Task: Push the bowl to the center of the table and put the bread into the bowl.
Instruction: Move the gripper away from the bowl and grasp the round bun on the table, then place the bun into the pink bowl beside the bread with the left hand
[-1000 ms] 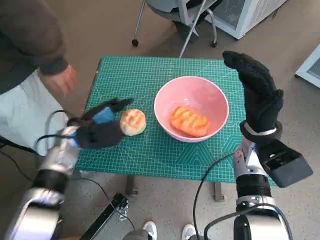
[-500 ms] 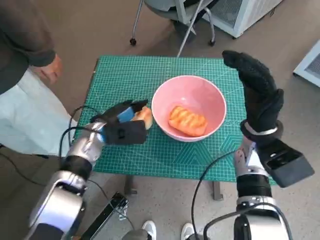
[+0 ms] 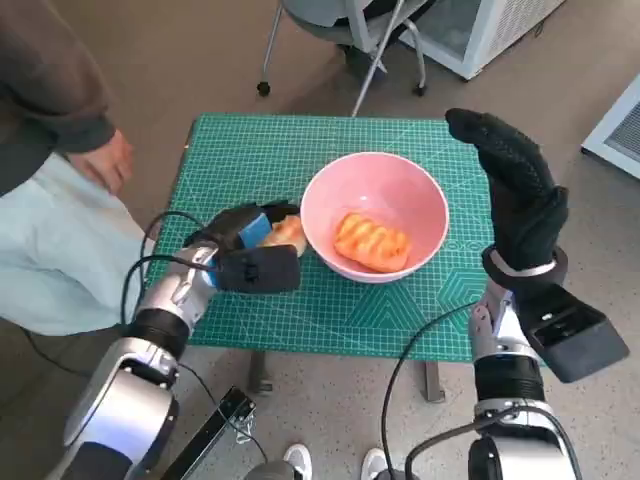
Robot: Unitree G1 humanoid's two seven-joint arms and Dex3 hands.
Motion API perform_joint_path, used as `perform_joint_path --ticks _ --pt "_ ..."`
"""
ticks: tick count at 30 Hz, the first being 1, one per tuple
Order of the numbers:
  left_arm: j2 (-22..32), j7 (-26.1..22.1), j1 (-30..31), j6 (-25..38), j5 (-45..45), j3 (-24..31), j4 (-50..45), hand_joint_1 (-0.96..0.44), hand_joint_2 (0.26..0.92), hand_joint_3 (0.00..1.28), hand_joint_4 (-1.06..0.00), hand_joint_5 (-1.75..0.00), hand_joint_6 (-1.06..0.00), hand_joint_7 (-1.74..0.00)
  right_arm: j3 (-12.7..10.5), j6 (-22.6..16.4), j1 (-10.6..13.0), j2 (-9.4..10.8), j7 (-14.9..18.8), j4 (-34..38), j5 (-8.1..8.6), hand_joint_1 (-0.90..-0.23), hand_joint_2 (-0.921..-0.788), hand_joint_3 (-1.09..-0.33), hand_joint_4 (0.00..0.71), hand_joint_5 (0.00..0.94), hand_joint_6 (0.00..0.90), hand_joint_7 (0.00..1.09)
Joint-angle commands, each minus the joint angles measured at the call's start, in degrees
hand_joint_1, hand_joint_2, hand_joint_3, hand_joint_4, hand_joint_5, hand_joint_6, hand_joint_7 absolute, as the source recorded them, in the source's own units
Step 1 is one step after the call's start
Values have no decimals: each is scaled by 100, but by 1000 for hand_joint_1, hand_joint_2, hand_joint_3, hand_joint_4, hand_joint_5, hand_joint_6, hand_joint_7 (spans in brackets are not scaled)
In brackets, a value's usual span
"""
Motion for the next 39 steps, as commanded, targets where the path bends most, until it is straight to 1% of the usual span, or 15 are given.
perform_joint_path --ticks 1,5,11,15,19,23,26,31,33,34,35,36,37,38,39 --pt "383 18 -115 -78 -171 273 -492 0 920 87 -664 -1193 -604 -1178 -3 37 118 -54 -44 9 -51 -607 -921 -684 362 3 28 832" --pt "612 26 -5 -72 -358 621 -1441 1 920 83 -683 -1189 -598 -1177 -6 40 100 -68 -51 32 -56 -611 -921 -684 362 3 26 830" --pt "828 222 254 157 -372 1070 -3094 2 919 60 -730 -1142 -612 -1163 -4 18 76 -70 -40 76 -51 -613 -921 -683 362 3 26 828" --pt "788 406 340 309 -268 1283 -4121 2 915 41 -762 -1107 -638 -1138 -9 5 56 -72 -37 108 -58 -614 -921 -683 363 3 26 827" --pt "630 496 348 464 -93 1304 -4888 2 911 33 -780 -1088 -655 -1122 -10 13 46 -69 -26 118 -46 -616 -921 -683 363 2 27 827" --pt "427 417 305 469 -23 1171 -5340 3 901 23 -810 -1055 -688 -1087 -14 28 28 -67 -14 139 -29 -612 -921 -683 363 2 27 826" --pt "285 306 253 341 -46 1019 -5416 3 898 20 -818 -1046 -701 -1073 -13 31 16 -62 -5 149 -13 -610 -921 -684 362 2 27 825" --pt "-54 87 102 -133 -168 669 -4892 2 909 17 -793 -1060 -683 -1105 -1 33 -5 -44 -9 144 -8 -609 -921 -685 363 2 28 825" --pt "-199 -161 75 -242 -305 557 -4656 1 916 39 -752 -1107 -644 -1143 0 39 -15 -39 -11 141 -5 -609 -921 -684 363 2 28 825" --pt "-255 -298 66 -275 -376 519 -4554 1 917 71 -719 -1148 -601 -1178 0 41 -24 -37 -12 147 -4 -609 -921 -684 363 2 28 825" --pt "-315 -628 61 -168 -479 447 -4475 0 918 125 -663 -1217 -532 -1238 1 50 -29 -32 -14 140 0 -610 -921 -684 363 2 28 824" --pt "-355 -864 55 -97 -548 405 -4417 -21 890 149 -489 -995 -364 -1058 3 55 -33 -26 -17 136 0 -610 -921 -684 362 2 29 824" --pt "-389 -1201 23 118 -560 316 -4368 -29 879 157 -442 -885 -316 -972 6 67 -29 -19 -14 112 12 -610 -921 -684 362 2 29 824" --pt "-411 -1433 -2 267 -564 259 -4335 -39 846 158 -285 -603 -202 -754 9 75 -26 -14 -13 95 19 -609 -921 -684 362 2 29 824" --pt "-433 -1636 -52 417 -511 181 -4256 -46 825 159 -184 -420 -129 -609 9 81 -21 -10 -2 79 37 -609 -921 -684 362 2 29 824"
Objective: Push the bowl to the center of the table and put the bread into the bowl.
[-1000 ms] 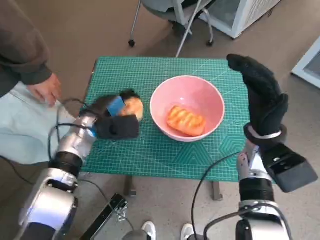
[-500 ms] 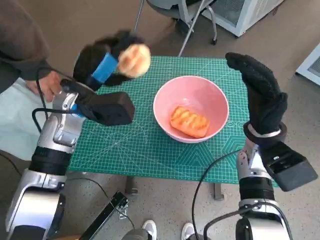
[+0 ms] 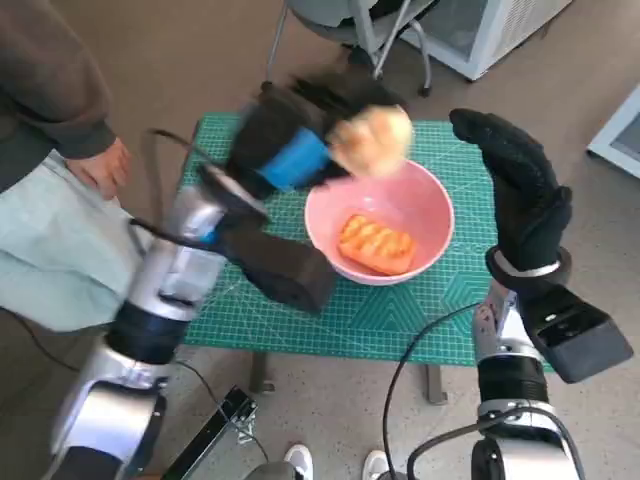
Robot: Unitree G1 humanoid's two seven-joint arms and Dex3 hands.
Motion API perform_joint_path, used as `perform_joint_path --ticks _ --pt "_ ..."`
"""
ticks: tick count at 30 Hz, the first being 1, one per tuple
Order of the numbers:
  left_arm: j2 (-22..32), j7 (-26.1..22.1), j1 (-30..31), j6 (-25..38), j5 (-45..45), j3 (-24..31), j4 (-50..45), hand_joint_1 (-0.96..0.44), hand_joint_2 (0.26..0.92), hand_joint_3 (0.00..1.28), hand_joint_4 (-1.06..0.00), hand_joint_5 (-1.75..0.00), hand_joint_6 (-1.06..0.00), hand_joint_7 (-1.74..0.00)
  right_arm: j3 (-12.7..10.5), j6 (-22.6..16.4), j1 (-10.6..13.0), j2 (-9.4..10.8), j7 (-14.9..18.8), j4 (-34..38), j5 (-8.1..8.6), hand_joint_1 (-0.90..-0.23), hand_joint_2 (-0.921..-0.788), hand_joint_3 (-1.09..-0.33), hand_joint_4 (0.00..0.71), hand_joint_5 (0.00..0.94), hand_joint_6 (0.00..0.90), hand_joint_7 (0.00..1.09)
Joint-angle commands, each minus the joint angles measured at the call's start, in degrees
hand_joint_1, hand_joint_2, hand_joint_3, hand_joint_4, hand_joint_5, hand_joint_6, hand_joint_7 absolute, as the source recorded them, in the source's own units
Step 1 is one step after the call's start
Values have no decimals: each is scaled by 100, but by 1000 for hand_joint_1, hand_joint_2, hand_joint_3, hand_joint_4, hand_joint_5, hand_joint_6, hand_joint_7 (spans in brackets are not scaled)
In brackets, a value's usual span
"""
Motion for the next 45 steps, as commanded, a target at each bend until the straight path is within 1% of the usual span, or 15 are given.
perform_joint_path --ticks 1,3,6,11,17,19,20,24,28,30,32,34,36,40,45 --pt "-113 -1068 -145 622 -36 -310 350 -58 813 156 -147 -336 -103 -549 14 79 36 17 19 -4 42 -609 -921 -684 362 2 29 823" --pt "-137 -1154 -182 613 43 -375 511 -116 786 146 -60 -137 -43 -415 15 85 52 24 33 -37 74 -610 -921 -683 362 1 29 823" --pt "-112 -898 -183 190 136 -416 850 -215 787 126 -22 -46 -13 -405 16 89 85 25 31 -108 101 -611 -921 -681 362 2 30 823" --pt "-95 -563 -211 -338 121 -351 1300 -347 811 117 -3 -7 -1 -417 15 84 126 21 19 -187 114 -614 -921 -679 363 2 29 820" --pt "-106 -482 -272 -511 131 -351 1487 -377 821 108 1 0 1 -421 19 96 134 21 19 -204 119 -616 -921 -679 363 1 29 818" --pt "-246 -483 -77 -957 -942 388 1653 -401 837 100 1 0 -2 -402 -16 14 111 -5 -125 -231 -11 -617 -921 -679 361 1 27 816" --pt "-310 -489 11 -1169 -1412 709 1693 -436 868 75 1 1 -12 -364 -30 -10 96 -16 -183 -242 -62 -619 -921 -679 358 1 24 813" --pt "-458 -550 171 -1660 -2374 1341 1683 -485 907 97 1 1 -56 -316 -46 -5 57 -23 -312 -273 -158 -625 -921 -679 354 0 20 809" --pt "-696 -511 429 -1745 -3166 1818 1213 -519 918 185 -126 -38 -170 -303 -51 37 30 -9 -497 -353 -288 -632 -921 -679 353 0 20 806" --pt "-827 -429 623 -1694 -3465 1974 794 -508 919 233 -199 -57 -173 -391 -56 57 14 6 -641 -400 -398 -629 -921 -679 353 0 21 805" --pt "-942 -342 825 -1630 -3701 2109 391 -486 920 296 -257 -102 -103 -612 -55 79 0 20 -809 -460 -531 -613 -921 -682 353 0 22 803" --pt "-1028 -279 1012 -1592 -3892 2232 85 -480 921 326 -258 -148 -69 -712 -48 115 -9 34 -987 -539 -675 -601 -921 -687 354 1 22 802" --pt "-1073 -281 1171 -1539 -4060 2326 -137 -476 921 364 -205 -300 -36 -818 -28 162 -18 45 -1149 -624 -795 -581 -921 -695 355 1 24 798" --pt "-1048 -466 1428 -1378 -4361 2445 -434 -491 921 378 -160 -382 -47 -822 24 242 -44 54 -1414 -768 -1016 -556 -921 -708 358 2 26 792" --pt "-990 -626 1627 -1440 -4460 2563 -535 -503 921 355 -171 -256 -94 -657 113 322 -65 61 -1573 -899 -1150 -553 -921 -721 360 3 29 787"
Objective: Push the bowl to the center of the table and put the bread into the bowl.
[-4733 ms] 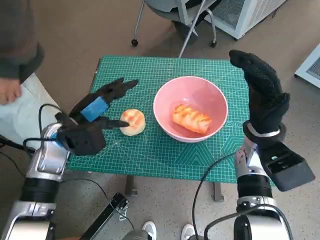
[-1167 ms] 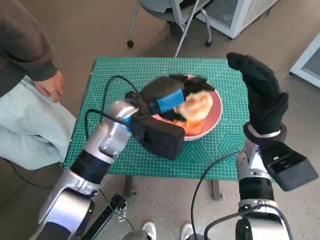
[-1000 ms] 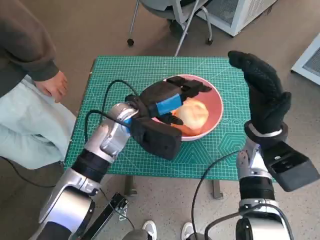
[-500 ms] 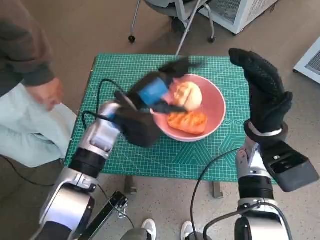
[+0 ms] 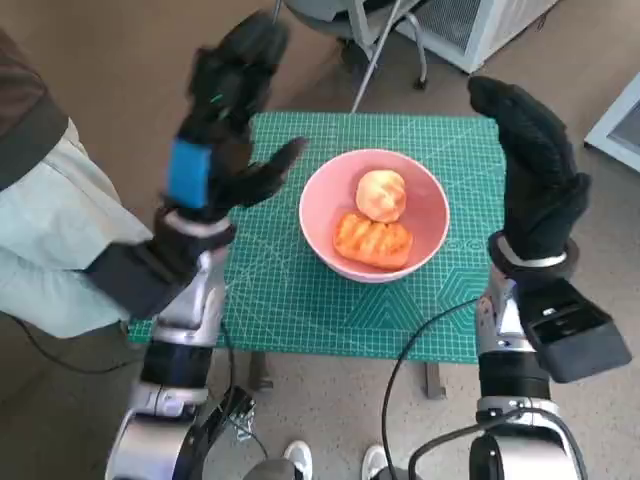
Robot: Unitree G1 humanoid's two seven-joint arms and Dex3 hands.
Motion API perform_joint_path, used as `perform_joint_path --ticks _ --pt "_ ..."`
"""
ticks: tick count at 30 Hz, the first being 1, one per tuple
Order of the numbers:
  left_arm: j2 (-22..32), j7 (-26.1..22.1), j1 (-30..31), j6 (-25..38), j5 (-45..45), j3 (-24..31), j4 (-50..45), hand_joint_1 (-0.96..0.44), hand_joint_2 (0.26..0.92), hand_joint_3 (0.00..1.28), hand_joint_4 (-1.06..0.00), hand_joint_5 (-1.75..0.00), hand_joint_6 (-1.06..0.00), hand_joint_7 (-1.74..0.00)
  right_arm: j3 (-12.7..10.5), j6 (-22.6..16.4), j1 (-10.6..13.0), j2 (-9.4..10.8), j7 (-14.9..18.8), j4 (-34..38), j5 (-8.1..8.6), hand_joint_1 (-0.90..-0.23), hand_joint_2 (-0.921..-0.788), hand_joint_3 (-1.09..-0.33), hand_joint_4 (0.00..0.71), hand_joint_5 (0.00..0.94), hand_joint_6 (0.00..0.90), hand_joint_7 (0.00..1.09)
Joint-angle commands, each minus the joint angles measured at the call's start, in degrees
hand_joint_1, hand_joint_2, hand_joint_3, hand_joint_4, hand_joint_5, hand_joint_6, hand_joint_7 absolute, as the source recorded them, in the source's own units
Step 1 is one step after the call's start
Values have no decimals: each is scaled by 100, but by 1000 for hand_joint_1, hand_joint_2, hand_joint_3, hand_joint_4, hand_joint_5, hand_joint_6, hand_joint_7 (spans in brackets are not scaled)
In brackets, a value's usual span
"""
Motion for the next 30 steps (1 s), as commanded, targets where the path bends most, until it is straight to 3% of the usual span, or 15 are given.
perform_joint_path --ticks 1,10,20,30 --pt "29 -127 230 -65 -108 142 -153 -505 921 351 -184 -212 -110 -611 104 146 6 36 -173 -124 -138 -554 -921 -723 360 3 30 787" --pt "-127 -170 459 -185 -209 230 -436 -521 921 316 -254 -48 -231 -405 285 307 54 30 -226 -352 -167 -549 -921 -735 368 7 40 789" --pt "-181 -188 521 -503 -22 221 -456 -522 921 309 -230 -16 -232 -366 367 512 129 -14 -141 -590 -13 -555 -921 -740 377 10 54 788" --pt "-217 -186 580 -435 -102 228 -610 -518 921 299 -231 -11 -235 -339 422 670 227 -101 -116 -753 24 -555 -921 -738 377 8 56 782"
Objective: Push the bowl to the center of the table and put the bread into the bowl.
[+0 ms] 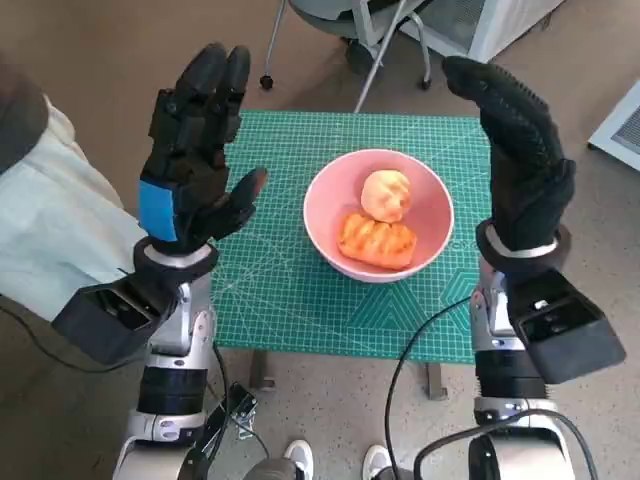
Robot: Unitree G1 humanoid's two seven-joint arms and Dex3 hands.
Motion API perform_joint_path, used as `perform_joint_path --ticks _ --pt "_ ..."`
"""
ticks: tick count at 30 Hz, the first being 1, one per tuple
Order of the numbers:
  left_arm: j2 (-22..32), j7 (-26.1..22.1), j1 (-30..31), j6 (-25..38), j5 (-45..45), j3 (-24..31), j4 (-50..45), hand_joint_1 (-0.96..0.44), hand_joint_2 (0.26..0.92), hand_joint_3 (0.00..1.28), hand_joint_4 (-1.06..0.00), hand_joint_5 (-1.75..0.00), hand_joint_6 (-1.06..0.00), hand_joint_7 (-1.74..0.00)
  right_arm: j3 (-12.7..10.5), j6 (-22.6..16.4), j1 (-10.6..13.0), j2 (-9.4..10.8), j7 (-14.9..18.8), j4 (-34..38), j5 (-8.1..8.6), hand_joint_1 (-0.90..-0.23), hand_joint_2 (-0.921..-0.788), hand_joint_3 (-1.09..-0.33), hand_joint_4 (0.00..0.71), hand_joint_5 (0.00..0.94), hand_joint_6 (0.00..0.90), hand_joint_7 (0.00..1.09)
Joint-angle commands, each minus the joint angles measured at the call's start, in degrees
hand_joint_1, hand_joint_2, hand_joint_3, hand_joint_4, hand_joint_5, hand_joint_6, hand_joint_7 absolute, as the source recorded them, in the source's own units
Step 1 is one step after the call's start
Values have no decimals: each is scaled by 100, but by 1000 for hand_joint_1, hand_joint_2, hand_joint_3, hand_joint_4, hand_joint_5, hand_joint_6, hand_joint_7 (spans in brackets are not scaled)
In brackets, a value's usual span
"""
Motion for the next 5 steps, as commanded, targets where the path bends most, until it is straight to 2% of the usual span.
perform_joint_path --ticks 1,5 --pt "-28 -6 86 -21 -12 7 -153 -520 921 298 -234 -12 -238 -336 31 143 162 -80 57 -79 34 -554 -921 -737 376 8 56 782" --pt "-34 37 85 -34 56 9 -141 -520 921 298 -243 -15 -246 -330 48 203 189 -110 42 -129 13 -553 -921 -735 376 8 56 781"
